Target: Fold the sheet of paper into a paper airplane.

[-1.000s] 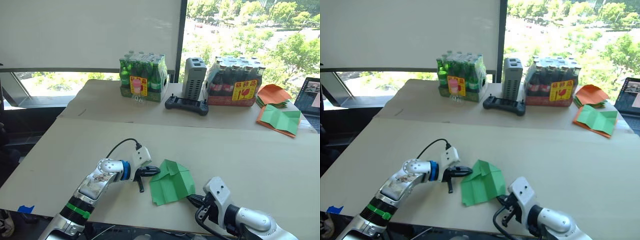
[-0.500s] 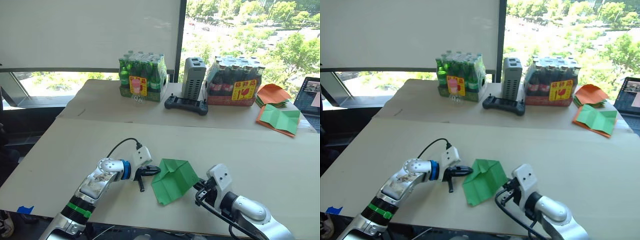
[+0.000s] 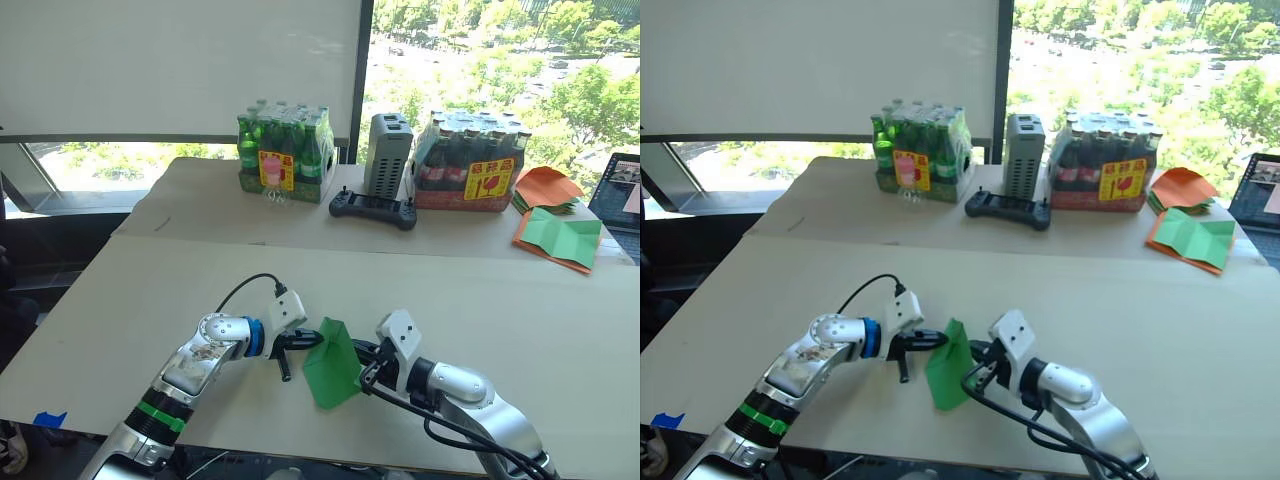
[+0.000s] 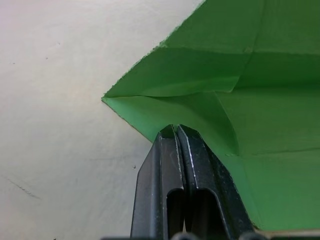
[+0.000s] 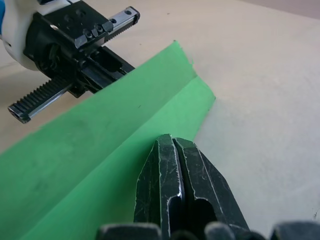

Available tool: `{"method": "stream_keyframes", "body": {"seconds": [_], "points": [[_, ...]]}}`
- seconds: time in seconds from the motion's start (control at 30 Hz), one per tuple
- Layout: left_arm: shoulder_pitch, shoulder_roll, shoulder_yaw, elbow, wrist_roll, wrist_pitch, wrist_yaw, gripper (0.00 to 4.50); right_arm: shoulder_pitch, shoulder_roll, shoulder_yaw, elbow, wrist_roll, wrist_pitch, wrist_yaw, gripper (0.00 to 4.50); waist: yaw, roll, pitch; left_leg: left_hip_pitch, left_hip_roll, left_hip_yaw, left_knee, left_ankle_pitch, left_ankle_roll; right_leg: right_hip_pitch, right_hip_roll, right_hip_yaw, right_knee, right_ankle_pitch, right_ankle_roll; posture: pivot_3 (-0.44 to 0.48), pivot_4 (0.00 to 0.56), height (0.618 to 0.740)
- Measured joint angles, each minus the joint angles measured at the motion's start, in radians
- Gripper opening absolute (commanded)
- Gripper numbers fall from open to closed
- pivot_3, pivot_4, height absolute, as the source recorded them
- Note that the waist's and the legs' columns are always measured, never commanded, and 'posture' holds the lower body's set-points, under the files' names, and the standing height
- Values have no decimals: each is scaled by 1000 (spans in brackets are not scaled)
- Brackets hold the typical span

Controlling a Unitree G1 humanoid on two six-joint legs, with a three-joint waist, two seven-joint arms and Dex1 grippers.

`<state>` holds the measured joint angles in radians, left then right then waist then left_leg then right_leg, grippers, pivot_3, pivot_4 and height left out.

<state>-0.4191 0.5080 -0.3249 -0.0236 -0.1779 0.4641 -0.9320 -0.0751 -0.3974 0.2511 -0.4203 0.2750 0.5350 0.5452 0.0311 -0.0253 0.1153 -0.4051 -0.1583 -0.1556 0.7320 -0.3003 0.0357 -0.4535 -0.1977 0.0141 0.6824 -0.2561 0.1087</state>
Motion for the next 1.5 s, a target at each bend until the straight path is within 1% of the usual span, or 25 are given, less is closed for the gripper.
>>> {"method": "stream_keyframes", "body": {"seconds": [0.13, 0.3, 0.53, 0.7, 0.93, 1.17, 1.37, 1.5], "points": [[-14, -12, -2, 5, 2, 7, -9, 87, -15, 6, 11, 26, -19, -8, 14, 0, -8, 0, 0, -2, 0, 0, 0, 0, 0, -1, 0, 0, 1, 0, 0, 0, 150, 675], [-48, -58, 0, 10, -27, 48, -31, 87, -18, 6, 12, 46, -36, -23, 23, 0, -19, 0, 0, -3, 0, -1, 0, 0, -1, -2, 0, 0, 1, 0, 0, 0, 150, 675], [-51, -74, -18, 53, -17, 41, -40, 87, -28, 9, 12, 66, -56, -29, 24, 0, -28, 0, 0, -3, 0, 0, 0, 1, -1, -3, 0, 0, 2, 0, 0, 0, 150, 675], [-51, -59, -18, 50, -10, 36, -43, 87, -29, 21, 13, 67, -57, -29, 23, 0, -29, 0, 0, -2, 0, 0, 0, 1, -1, -3, 0, 0, 2, 0, 0, 0, 150, 675], [-33, 19, 21, 1, -4, 50, -31, 87, -30, 25, 16, 67, -59, -29, 23, 0, -33, 0, 0, -2, 0, -1, 0, 1, -1, -3, 0, 0, 2, 0, 0, 0, 150, 675], [-1, 41, 47, -64, -12, 88, -15, 87, -31, 27, 17, 67, -59, -29, 24, 0, -33, 0, 0, -2, 0, -1, 0, 1, -1, -3, 1, 0, 2, 0, 0, 0, 150, 675], [20, 33, 37, -62, 1, 78, -2, 87, -43, 24, 17, 67, -60, -29, 31, 0, -31, 0, 0, -2, 0, -1, 1, 1, -1, -3, 0, 0, 2, 0, 0, 0, 150, 675], [2, -7, 9, -37, 17, 57, -2, 87, -63, 24, 16, 65, -59, -24, 33, 0, -25, 0, 0, -2, 0, -1, 1, 1, -1, -2, 0, 0, 2, 0, 0, 0, 150, 675]]}}
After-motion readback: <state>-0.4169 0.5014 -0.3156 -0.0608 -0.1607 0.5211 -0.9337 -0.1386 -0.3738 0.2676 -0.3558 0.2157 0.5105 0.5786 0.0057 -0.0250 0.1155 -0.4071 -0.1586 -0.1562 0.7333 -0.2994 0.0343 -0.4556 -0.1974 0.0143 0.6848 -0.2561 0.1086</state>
